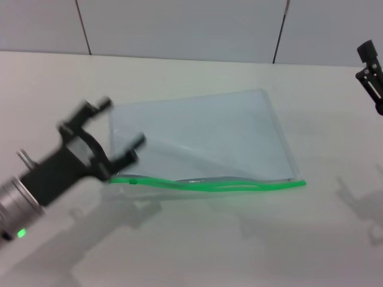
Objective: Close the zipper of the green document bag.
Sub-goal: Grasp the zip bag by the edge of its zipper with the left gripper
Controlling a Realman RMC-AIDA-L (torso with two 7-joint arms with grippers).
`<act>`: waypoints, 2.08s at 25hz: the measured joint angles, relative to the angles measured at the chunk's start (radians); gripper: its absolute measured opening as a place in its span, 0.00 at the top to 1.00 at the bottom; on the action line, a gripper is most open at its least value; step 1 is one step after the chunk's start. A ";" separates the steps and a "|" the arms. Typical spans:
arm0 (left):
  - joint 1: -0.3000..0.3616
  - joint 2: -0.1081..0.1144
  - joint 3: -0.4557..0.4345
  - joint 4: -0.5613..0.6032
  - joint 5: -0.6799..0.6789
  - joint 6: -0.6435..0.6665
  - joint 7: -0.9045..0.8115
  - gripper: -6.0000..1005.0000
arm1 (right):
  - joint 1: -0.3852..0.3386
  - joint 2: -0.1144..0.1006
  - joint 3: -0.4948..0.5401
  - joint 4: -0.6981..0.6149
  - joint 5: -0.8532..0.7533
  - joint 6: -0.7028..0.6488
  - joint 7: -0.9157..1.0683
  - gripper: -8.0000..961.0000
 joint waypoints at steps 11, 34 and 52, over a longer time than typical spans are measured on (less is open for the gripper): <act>0.049 -0.004 -0.002 0.006 0.304 -0.072 0.378 0.15 | -0.003 0.000 0.001 -0.005 0.005 0.004 0.000 0.08; 0.029 0.004 -0.017 -0.029 0.126 -0.232 0.531 0.17 | -0.007 0.000 0.000 -0.007 0.004 0.005 0.000 0.08; -0.108 0.003 0.000 -0.010 0.177 -0.416 0.532 0.21 | 0.002 0.000 -0.002 0.000 -0.002 -0.002 0.000 0.08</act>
